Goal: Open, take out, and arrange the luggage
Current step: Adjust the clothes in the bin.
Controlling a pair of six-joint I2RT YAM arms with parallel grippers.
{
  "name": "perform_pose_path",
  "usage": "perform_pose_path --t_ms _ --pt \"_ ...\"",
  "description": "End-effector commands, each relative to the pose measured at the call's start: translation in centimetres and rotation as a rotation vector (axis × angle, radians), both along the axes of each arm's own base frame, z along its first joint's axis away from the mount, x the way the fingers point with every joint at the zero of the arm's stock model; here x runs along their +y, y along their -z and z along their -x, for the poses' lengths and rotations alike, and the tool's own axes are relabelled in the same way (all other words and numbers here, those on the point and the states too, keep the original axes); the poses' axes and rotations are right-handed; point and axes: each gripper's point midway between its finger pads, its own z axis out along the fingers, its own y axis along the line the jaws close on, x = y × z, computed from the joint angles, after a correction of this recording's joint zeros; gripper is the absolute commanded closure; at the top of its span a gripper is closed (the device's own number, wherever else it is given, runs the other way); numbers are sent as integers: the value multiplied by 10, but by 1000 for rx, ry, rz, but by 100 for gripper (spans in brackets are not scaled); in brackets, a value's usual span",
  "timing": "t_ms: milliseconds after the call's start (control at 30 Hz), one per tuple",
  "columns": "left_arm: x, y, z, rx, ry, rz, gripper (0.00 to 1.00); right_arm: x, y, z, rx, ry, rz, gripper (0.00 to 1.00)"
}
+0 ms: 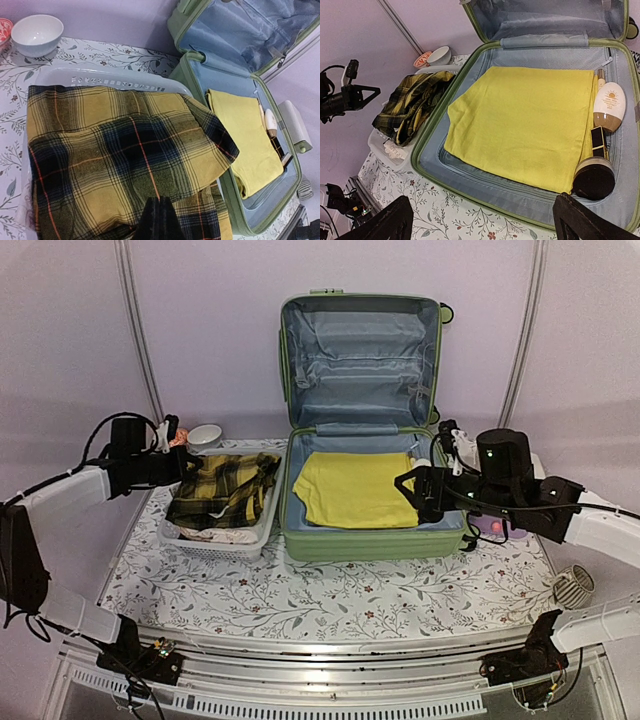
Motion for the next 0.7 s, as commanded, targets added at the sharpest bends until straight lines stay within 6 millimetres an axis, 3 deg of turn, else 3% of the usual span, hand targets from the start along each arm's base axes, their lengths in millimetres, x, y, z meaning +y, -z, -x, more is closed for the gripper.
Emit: perform_pose_path --t_ms 0,133,267,500,667 --pt "-9 -15 3 -52 35 36 100 -10 1 4 8 26 -12 0" --pt "-23 -24 9 -97 81 36 100 -12 1 6 7 27 -13 0" --pt "-41 -13 2 -88 89 -3 100 -10 -5 5 0 20 -19 0" --pt "-70 16 -37 -61 79 -66 100 -4 -10 1 -9 -4 5 0" --pt "-102 48 -66 -7 156 -65 100 -4 -8 2 0 -5 4 0"
